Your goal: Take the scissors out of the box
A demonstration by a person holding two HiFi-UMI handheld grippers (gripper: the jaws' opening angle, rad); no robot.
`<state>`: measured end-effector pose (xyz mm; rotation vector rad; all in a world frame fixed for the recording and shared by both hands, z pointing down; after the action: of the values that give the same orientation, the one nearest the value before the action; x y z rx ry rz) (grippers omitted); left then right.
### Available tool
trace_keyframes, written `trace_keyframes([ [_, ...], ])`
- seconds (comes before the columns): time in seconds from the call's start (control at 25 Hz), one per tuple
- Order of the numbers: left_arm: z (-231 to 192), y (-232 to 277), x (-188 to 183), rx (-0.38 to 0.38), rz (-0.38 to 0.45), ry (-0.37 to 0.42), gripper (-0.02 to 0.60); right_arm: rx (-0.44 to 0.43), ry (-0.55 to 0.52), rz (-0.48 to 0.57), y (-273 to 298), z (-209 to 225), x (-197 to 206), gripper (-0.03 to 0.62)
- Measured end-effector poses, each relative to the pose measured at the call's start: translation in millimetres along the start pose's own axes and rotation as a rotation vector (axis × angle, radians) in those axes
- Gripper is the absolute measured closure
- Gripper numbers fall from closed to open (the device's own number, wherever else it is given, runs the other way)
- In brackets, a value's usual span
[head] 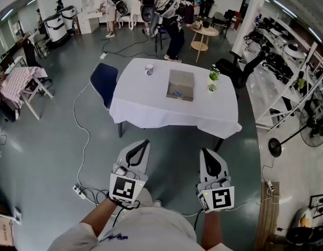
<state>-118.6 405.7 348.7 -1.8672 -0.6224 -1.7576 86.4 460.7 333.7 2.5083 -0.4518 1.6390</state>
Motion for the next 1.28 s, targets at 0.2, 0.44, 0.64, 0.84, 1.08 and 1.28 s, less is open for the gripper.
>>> trace_keyframes([
  [0.2, 1.0, -18.1, 10.6, 0.069, -0.024, -0.109, 0.581, -0.002, 0.002, -0.010, -8.3, -8.4, 2.4, 0.591],
  [0.44, 6.1, -13.2, 15.6, 0.038, 0.010, -0.056, 0.581, 0.026, 0.071, -0.033, -18.0, -2.5, 17.3, 0.591],
  [0.64, 5.9, -11.6, 13.8, 0.026, 0.035, -0.075, 0.581, 0.042, 0.069, -0.030, -16.9, 2.3, 19.8, 0.591],
  [0.84, 2.8, -5.3, 19.6, 0.020, 0.013, -0.032, 0.580, 0.050, 0.063, -0.033, -15.4, 6.9, 25.8, 0.589],
  [1.08, -1.2, -4.8, 20.1, -0.018, 0.005, -0.073, 0.522, 0.051, 0.068, -0.059, -18.3, 9.9, 33.7, 0.554],
  [1.28, -2.7, 1.1, 18.4, -0.025, -0.002, -0.070, 0.474, 0.063, 0.069, -0.066, -13.7, 15.6, 35.2, 0.476],
])
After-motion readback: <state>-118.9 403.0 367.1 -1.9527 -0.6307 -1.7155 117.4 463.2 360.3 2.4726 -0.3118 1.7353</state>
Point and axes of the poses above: the fingertips, and each gripper's own axes: y forward along the fingers, z to its right, x out of its underside, the point moved 5 cm from there along -y, backward along the fingers, and after that the axes turned 14 degrees about -y, right-handed, at the moved point
